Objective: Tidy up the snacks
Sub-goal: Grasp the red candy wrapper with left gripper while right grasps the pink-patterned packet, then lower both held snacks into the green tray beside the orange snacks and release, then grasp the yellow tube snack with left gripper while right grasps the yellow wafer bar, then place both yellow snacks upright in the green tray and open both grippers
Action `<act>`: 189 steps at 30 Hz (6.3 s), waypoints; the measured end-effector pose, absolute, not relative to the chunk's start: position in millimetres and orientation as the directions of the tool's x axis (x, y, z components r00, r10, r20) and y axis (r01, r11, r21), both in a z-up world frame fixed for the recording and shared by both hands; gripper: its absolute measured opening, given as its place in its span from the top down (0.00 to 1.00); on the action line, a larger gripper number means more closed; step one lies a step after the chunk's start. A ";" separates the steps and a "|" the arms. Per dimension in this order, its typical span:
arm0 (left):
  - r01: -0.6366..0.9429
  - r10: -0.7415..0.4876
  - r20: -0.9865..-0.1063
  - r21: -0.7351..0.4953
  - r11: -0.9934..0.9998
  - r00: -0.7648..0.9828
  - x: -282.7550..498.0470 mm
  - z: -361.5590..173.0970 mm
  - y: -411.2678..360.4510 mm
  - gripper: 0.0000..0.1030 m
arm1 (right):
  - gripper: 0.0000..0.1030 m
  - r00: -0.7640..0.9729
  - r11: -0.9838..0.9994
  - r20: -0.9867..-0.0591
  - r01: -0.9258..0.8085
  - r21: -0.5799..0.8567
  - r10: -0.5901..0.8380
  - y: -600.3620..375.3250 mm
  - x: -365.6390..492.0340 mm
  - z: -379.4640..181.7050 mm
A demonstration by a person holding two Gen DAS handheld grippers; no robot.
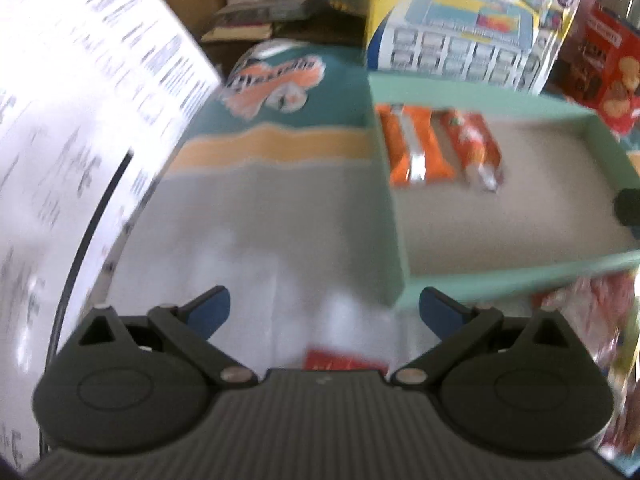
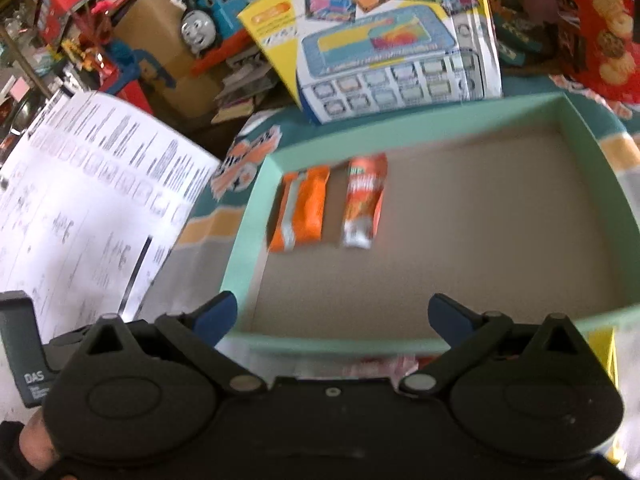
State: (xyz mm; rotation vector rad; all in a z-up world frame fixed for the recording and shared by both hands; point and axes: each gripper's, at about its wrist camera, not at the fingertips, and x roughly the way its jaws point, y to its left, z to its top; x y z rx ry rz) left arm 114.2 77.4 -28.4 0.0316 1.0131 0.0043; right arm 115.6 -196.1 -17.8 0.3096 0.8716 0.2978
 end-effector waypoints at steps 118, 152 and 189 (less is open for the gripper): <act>0.100 -0.099 -0.795 -0.048 0.994 0.598 87.5 9.7 -21.3 0.00 | 0.00 0.702 0.905 -0.650 0.017 0.424 0.291 -262.4 61.1 -2.5; 0.416 -0.223 -0.861 -0.015 0.909 0.456 52.6 -42.0 -166.4 0.87 | 0.20 0.698 0.900 -0.696 0.180 0.398 0.168 -358.7 -13.5 -76.2; 0.360 -0.347 -0.798 -0.176 0.916 0.492 196.3 13.8 -148.9 0.87 | 0.54 0.748 0.941 -0.653 0.122 0.315 0.122 -354.8 140.2 -12.4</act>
